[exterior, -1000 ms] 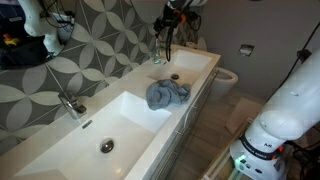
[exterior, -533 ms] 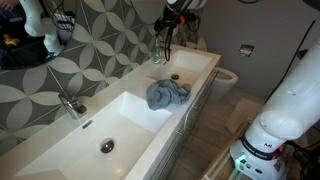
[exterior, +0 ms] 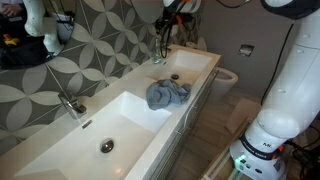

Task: Press down on the pump bottle

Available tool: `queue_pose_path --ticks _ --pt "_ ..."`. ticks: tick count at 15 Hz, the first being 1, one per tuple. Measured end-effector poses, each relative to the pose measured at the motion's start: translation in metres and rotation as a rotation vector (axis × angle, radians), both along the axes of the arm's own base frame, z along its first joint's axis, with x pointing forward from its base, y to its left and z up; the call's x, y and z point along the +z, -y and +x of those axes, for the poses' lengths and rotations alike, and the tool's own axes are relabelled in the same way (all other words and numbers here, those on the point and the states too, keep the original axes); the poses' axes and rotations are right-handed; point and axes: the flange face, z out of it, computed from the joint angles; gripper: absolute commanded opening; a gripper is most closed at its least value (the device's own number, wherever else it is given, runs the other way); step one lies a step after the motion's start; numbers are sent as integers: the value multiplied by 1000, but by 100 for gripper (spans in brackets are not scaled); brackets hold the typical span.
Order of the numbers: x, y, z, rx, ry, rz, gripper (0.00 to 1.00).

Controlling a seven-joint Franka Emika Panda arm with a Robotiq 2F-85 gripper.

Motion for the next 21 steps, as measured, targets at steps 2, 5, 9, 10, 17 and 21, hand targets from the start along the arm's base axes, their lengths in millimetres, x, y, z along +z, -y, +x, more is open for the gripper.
queue_pose_path --ticks 2,5,9,10,17,21 --pt "-6 10 14 -6 22 3 18" --pt "-16 20 33 -8 51 12 1" --pt "-30 26 55 -8 78 6 1" --pt "-33 26 60 -7 79 6 2" --pt "-51 30 83 -4 81 8 2" --pt "-59 30 89 0 70 7 2"
